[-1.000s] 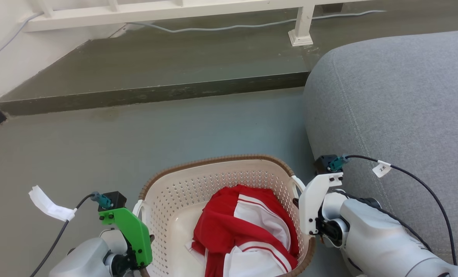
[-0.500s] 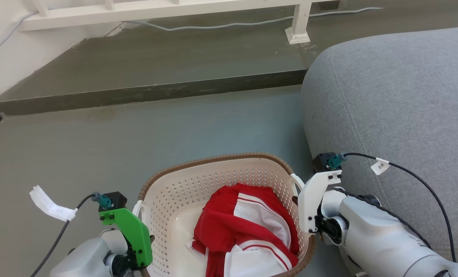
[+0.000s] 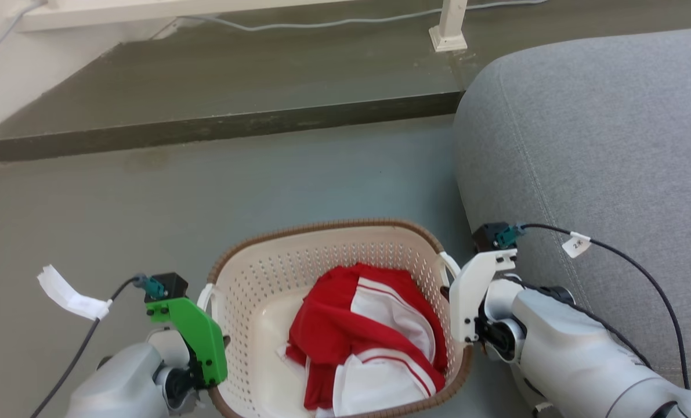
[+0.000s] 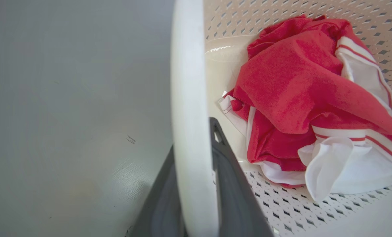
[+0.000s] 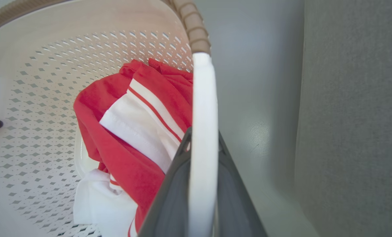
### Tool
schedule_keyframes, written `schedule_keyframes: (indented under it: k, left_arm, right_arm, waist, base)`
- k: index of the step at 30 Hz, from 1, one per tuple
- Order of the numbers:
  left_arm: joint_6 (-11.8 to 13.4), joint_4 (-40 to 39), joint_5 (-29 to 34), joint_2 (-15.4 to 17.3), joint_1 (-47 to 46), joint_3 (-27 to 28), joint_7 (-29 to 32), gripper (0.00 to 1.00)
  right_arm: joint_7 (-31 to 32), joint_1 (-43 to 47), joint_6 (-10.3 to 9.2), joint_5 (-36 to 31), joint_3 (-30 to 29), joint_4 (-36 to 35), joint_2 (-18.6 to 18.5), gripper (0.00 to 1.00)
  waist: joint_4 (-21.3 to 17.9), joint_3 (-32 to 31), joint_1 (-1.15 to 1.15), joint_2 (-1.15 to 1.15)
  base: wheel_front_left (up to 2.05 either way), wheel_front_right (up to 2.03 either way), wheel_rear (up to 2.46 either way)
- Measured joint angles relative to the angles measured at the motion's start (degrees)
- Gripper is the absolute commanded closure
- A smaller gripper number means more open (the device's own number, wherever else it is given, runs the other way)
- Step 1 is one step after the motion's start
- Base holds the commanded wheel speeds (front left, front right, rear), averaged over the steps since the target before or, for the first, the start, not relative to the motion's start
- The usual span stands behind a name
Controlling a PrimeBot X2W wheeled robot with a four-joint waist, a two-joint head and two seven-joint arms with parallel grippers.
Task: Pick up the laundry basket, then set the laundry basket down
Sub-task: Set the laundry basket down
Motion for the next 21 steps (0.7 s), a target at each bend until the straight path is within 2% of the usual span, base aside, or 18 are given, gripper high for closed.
schedule_keyframes:
  k: [9,15,21]
  left_arm:
    - [0.0,-1.36,0.18,1.77,-3.09,0.25,-2.55,1.0]
    - [0.0,-2.91,0.55,3.04,-4.42,0.2,-3.9,1.0]
    - [0.0,-4.91,0.8,5.03,-6.25,0.58,-7.49,1.0]
  right_arm:
    - [-2.32,-3.1,-1.51,0.0,0.43,-2.07,-0.15,1.0]
    - [-4.24,-3.82,-3.22,0.0,0.83,-3.16,-0.16,1.0]
    - [-8.69,-5.28,-4.86,0.01,0.37,-5.15,-0.14,1.0]
  waist:
    - [0.11,4.42,0.0,0.0]
    - [0.26,8.45,0.0,0.0]
    - [0.53,12.95,0.0,0.0]
  base:
    - [0.0,0.0,0.0]
    - [0.0,0.0,0.0]
    - [0.0,0.0,0.0]
